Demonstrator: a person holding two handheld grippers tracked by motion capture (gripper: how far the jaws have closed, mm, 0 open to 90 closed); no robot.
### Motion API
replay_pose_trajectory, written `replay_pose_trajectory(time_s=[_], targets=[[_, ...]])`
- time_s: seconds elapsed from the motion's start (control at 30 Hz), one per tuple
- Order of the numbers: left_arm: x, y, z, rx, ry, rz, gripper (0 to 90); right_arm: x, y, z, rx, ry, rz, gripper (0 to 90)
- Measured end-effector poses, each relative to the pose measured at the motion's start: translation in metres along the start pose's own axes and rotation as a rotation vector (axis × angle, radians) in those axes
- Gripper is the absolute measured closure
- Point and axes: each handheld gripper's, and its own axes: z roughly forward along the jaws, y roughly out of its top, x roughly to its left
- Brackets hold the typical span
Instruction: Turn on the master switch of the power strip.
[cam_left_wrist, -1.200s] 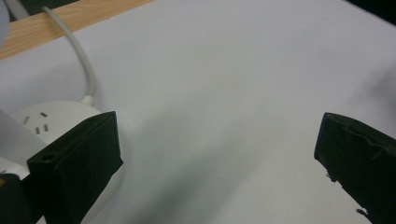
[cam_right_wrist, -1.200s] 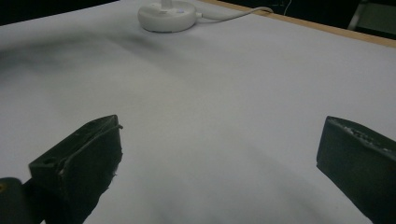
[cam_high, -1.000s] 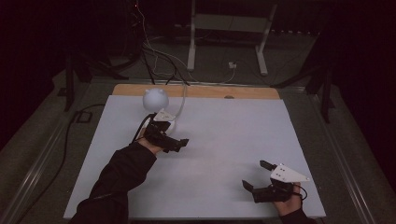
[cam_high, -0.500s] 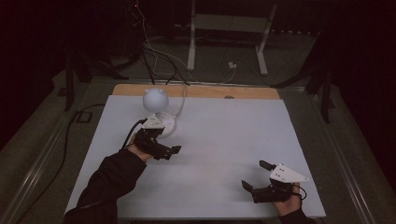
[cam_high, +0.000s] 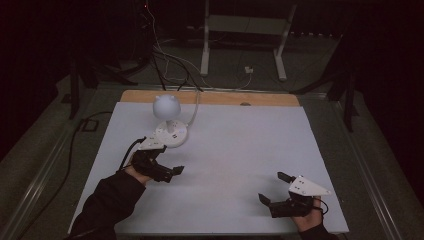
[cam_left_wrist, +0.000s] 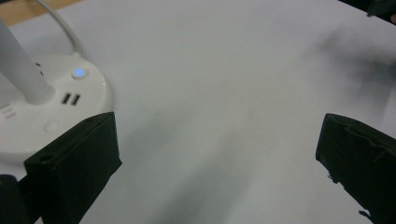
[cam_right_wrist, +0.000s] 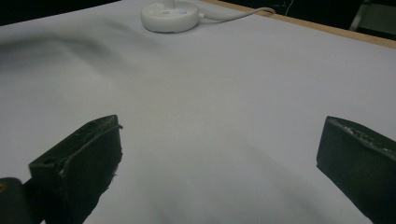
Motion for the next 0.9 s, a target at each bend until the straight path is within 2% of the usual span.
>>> replay_pose_trajectory(time_s=[0.13, 0.5, 0.9], targets=[[-0.001, -0.012, -0.002, 0.003, -0.014, 0.002, 0.2, 0.000, 0.000, 0.000, 0.002, 0.000, 0.000, 0.0], [-0.003, -0.048, -0.005, 0.024, -0.013, -0.010, 0.2, 0.001, 0.000, 0.001, 0.009, 0.006, -0.004, 0.0], [-0.001, -0.081, -0.018, 0.042, 0.007, -0.031, 0.2, 0.001, -0.001, 0.002, 0.012, 0.006, -0.002, 0.0]])
